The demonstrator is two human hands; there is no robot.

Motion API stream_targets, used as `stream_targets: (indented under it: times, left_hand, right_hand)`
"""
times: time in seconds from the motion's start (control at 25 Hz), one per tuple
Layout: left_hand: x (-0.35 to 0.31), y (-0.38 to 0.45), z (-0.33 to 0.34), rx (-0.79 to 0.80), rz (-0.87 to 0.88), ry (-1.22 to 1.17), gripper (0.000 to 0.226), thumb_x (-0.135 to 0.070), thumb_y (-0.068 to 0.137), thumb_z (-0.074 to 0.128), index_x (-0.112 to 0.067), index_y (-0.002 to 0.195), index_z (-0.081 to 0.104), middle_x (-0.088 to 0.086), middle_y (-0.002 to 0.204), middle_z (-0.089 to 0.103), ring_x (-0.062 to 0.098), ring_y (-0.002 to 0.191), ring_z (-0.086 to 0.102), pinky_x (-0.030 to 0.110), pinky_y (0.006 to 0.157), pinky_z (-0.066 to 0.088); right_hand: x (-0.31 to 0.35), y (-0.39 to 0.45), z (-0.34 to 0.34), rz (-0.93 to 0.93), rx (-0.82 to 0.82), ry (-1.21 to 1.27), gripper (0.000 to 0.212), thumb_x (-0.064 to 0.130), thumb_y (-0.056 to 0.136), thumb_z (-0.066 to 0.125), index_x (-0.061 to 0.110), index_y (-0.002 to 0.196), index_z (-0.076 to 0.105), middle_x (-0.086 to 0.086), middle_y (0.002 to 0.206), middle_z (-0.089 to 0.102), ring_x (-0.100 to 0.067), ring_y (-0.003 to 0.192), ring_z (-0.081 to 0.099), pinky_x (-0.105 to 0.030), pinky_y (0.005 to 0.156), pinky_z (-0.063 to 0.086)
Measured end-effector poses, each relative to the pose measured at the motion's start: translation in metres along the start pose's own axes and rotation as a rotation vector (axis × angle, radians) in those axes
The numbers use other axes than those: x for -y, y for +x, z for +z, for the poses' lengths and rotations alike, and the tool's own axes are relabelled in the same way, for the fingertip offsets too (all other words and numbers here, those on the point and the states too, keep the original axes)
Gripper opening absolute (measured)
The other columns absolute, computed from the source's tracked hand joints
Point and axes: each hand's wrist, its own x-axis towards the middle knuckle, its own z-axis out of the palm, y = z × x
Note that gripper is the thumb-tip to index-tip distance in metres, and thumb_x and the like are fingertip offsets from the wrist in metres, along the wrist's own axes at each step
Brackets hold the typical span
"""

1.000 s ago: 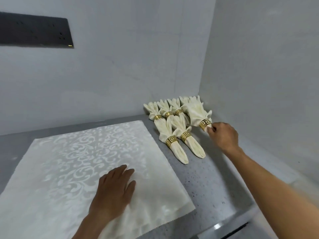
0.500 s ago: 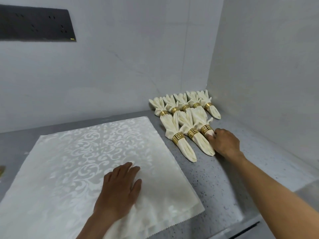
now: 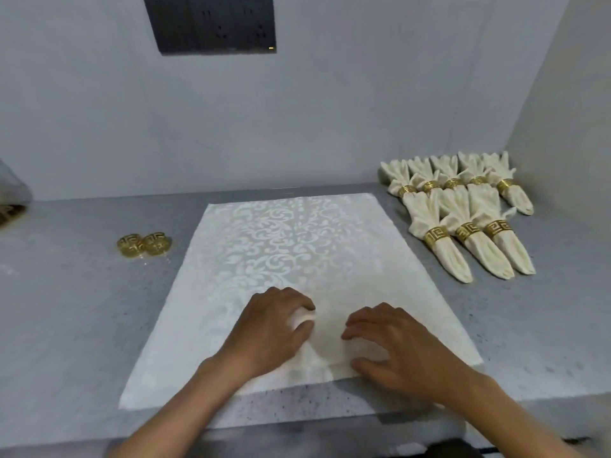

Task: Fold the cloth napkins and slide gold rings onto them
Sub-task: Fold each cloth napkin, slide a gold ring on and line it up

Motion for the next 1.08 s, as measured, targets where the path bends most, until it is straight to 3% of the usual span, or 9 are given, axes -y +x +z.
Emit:
stream_targets:
  times: [0.12,0.2,0.32,0.44,0.6,0.68,0.76,0.92,1.08]
  left_hand:
    - [0.033,-0.054,-0.026,0.224,-0.037,0.063,0.052,-0.066,0.083,0.058,-0.044,0.131,0.054,-0.038,0.134,0.037,-0.016,0.126,0.028,0.009,0.105,0.020]
    - [0.036,-0.063,-0.032,0.157,-0.052,0.076,0.047,-0.059,0.087,0.059,-0.041,0.130,0.056,-0.033,0.136,0.043,-0.013,0.126,0.033,0.005,0.102,0.020]
    - [0.026,-0.058,-0.039,0.065,-0.028,0.116,0.039,-0.039,0.090,0.057,-0.038,0.129,0.059,-0.026,0.132,0.055,-0.002,0.125,0.047,0.012,0.099,0.034]
    - [0.026,-0.059,-0.049,0.205,-0.013,0.205,0.055,-0.037,0.086,0.052,-0.041,0.140,0.044,-0.027,0.143,0.044,0.000,0.133,0.039,0.020,0.106,0.034]
    - [0.057,-0.060,-0.071,0.142,-0.223,0.352,0.046,-0.032,0.089,0.056,-0.042,0.133,0.050,-0.018,0.129,0.060,0.010,0.117,0.056,0.027,0.091,0.045]
    - [0.071,-0.062,-0.100,0.184,-0.241,0.201,0.018,-0.037,0.091,0.058,-0.035,0.106,0.068,-0.016,0.100,0.071,0.012,0.095,0.066,0.030,0.077,0.049]
    - [0.070,-0.064,-0.148,0.386,-0.208,-0.102,0.020,-0.040,0.093,0.062,-0.026,0.083,0.072,-0.009,0.078,0.069,0.015,0.074,0.066,0.033,0.066,0.050]
    - [0.057,-0.056,-0.223,0.616,-0.285,-0.621,0.005,-0.017,0.087,0.074,-0.016,0.087,0.078,0.001,0.083,0.075,0.013,0.073,0.069,0.025,0.066,0.051]
    - [0.070,-0.006,-0.192,0.443,-0.517,-0.140,0.020,-0.026,0.082,0.079,-0.013,0.070,0.070,-0.004,0.070,0.070,0.010,0.066,0.065,0.021,0.059,0.046]
  right_hand:
    - [-0.002,0.004,0.007,-0.042,0.069,-0.010,0.041,0.056,0.091,0.044,0.033,0.116,0.066,0.020,0.123,0.057,-0.004,0.104,0.052,-0.027,0.091,0.044]
    - [-0.003,0.007,0.011,-0.057,0.040,-0.020,0.043,0.056,0.093,0.038,0.031,0.110,0.069,0.019,0.115,0.061,-0.005,0.098,0.056,-0.028,0.083,0.049]
    - [-0.005,0.008,0.009,-0.017,0.021,-0.078,0.036,0.045,0.093,0.039,0.032,0.110,0.068,0.019,0.113,0.063,-0.008,0.097,0.059,-0.029,0.079,0.052]
    - [-0.016,0.000,-0.001,0.108,-0.009,-0.193,0.028,0.026,0.087,0.056,0.032,0.112,0.066,0.017,0.116,0.063,-0.012,0.098,0.059,-0.028,0.078,0.047]
    - [-0.028,0.000,-0.033,0.306,-0.268,-0.136,0.020,0.012,0.086,0.066,0.030,0.093,0.070,0.010,0.083,0.071,-0.017,0.076,0.066,-0.034,0.057,0.049]
    - [-0.032,-0.002,-0.066,0.281,-0.128,-0.091,0.021,0.017,0.090,0.066,0.038,0.089,0.067,0.014,0.082,0.070,-0.010,0.076,0.065,-0.036,0.063,0.052]
    - [-0.028,-0.011,-0.116,0.229,0.202,0.053,0.016,0.027,0.093,0.066,0.039,0.082,0.068,0.015,0.078,0.068,-0.005,0.074,0.062,-0.030,0.068,0.051]
    - [-0.018,-0.007,-0.189,0.274,0.432,0.518,0.007,0.030,0.083,0.075,0.030,0.089,0.077,0.009,0.082,0.075,-0.005,0.073,0.068,-0.024,0.069,0.053]
    - [-0.036,0.059,-0.158,0.388,0.455,-0.008,0.007,0.017,0.077,0.070,0.020,0.070,0.068,0.013,0.063,0.064,-0.008,0.066,0.061,-0.023,0.060,0.047]
